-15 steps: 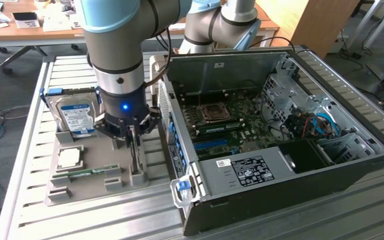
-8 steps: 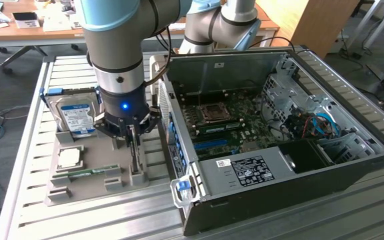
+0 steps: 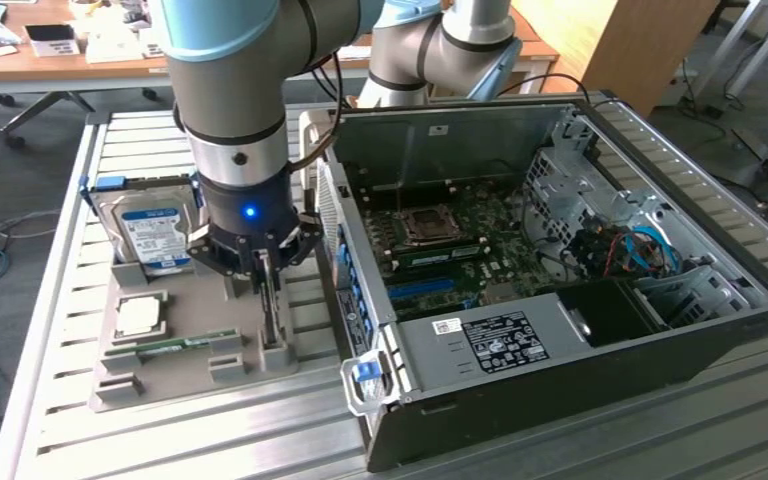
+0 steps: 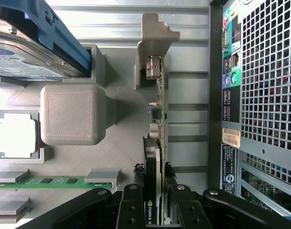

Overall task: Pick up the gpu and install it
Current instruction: 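Pick up the gpu and move the gpu toward the slot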

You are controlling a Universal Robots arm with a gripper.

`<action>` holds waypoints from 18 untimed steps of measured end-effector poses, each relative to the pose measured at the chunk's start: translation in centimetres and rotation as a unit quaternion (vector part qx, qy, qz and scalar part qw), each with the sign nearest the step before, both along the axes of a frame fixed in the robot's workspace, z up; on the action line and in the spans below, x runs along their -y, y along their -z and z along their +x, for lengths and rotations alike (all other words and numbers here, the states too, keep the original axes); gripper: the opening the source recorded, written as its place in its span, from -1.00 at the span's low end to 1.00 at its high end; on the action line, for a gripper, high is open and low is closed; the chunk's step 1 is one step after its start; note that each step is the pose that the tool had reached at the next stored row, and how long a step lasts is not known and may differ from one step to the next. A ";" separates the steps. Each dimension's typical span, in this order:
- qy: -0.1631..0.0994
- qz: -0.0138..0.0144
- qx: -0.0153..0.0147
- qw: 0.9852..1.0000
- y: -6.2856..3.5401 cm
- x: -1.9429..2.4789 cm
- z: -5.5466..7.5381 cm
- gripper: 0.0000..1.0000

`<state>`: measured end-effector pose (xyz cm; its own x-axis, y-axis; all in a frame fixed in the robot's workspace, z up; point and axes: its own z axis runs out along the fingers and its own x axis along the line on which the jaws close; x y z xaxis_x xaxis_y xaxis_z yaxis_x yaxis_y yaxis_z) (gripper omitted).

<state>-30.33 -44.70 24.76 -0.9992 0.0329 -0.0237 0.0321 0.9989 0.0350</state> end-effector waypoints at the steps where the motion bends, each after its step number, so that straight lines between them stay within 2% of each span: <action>1: 0.000 0.000 0.000 1.000 -0.06 0.00 0.0 -0.47; 8: 0.000 0.000 0.000 1.000 -0.75 0.00 0.0 -0.47; 18: 0.000 0.000 0.000 1.000 -2.52 0.00 0.0 -0.47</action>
